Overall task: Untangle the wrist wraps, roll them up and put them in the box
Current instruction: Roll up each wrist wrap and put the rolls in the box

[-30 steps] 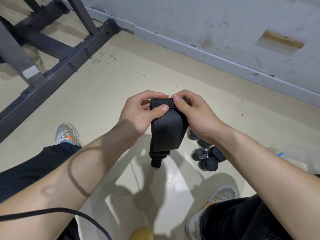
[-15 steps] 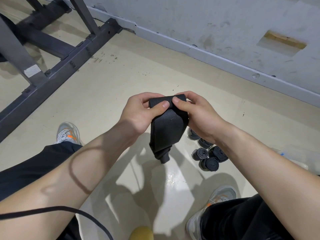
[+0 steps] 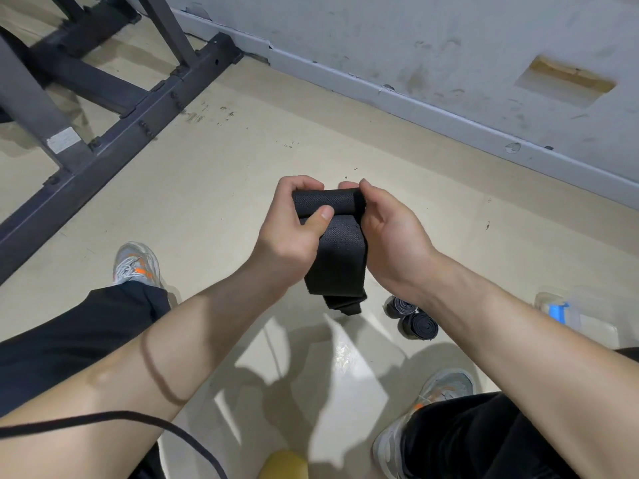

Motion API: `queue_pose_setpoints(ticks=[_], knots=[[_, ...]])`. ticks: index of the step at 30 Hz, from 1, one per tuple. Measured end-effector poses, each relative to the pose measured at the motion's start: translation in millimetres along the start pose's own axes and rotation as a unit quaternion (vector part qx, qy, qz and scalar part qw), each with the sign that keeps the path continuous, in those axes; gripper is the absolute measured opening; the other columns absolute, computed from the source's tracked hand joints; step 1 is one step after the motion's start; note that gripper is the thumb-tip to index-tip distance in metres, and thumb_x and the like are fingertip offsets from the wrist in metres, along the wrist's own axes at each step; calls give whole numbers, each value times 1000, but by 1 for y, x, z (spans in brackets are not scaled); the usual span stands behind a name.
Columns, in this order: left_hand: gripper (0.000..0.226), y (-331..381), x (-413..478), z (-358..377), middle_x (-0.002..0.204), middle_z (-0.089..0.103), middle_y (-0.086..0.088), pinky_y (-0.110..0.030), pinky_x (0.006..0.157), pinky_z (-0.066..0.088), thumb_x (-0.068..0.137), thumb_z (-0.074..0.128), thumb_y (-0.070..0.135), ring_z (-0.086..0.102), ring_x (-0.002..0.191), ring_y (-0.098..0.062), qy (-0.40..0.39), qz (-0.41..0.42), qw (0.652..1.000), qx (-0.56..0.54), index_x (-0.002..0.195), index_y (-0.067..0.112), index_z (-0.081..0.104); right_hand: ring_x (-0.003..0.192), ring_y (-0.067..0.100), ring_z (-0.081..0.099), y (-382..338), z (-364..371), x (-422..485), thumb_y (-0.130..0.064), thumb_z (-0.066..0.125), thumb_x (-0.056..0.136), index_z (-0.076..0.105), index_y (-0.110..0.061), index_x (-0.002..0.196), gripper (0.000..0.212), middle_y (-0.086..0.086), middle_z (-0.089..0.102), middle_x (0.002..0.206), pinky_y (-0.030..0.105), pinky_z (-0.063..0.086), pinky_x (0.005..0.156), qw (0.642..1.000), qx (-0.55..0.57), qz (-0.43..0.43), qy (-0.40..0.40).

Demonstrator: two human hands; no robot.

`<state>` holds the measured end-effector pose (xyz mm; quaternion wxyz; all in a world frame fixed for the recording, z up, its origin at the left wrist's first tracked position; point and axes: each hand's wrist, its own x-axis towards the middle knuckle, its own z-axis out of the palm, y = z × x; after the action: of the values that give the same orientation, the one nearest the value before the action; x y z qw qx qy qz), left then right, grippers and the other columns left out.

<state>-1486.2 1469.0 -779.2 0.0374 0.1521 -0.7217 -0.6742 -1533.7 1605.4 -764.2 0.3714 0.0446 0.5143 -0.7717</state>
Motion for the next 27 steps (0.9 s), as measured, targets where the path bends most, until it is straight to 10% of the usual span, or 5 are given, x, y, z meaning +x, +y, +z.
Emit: queue_pose_setpoints(ticks=[8, 12, 17, 22, 27], knots=[[25, -2, -2, 4, 99, 68, 0, -30, 76, 51, 86, 60, 26, 66, 80, -13, -20, 5, 1000, -10, 108, 35, 52, 86, 12, 69, 0, -4, 3, -58, 37, 102, 57, -18, 116, 47, 3, 71, 96, 34, 52, 84, 995, -91, -18, 26], [25, -2, 0, 3, 89, 69, -2, -35, 74, 53, 81, 66, 21, 66, 78, -19, -10, 10, 1000, 1, 102, 35, 58, 48, -11, 49, -4, -8, 2, -56, 33, 106, 53, -26, 104, 37, -14, 55, 79, 12, 34, 48, 937, -333, -64, 80], [31, 2, 3, -2, 95, 71, -5, -34, 75, 58, 83, 79, 9, 69, 81, -18, -21, -41, 997, -56, 103, 26, 63, 54, -5, 52, -3, -12, 3, -30, 46, 109, 54, -23, 97, 15, -9, 56, 79, 9, 37, 48, 949, -285, -112, 76], [56, 0, 4, 4, 113, 76, -13, -52, 104, 53, 74, 78, 42, 73, 108, -30, -51, -112, 991, -52, 117, 8, 67, 51, -5, 48, 1, -14, 1, -25, 45, 109, 51, -26, 104, 8, -8, 53, 81, 9, 34, 38, 947, -294, -106, 77], [42, 3, 7, 1, 100, 77, -12, -42, 87, 56, 85, 66, 48, 74, 94, -26, -30, -82, 995, -39, 103, 10, 73, 45, -7, 47, -1, -11, -2, -19, 44, 110, 49, -18, 118, 10, -6, 51, 80, 8, 31, 35, 948, -294, -105, 60]])
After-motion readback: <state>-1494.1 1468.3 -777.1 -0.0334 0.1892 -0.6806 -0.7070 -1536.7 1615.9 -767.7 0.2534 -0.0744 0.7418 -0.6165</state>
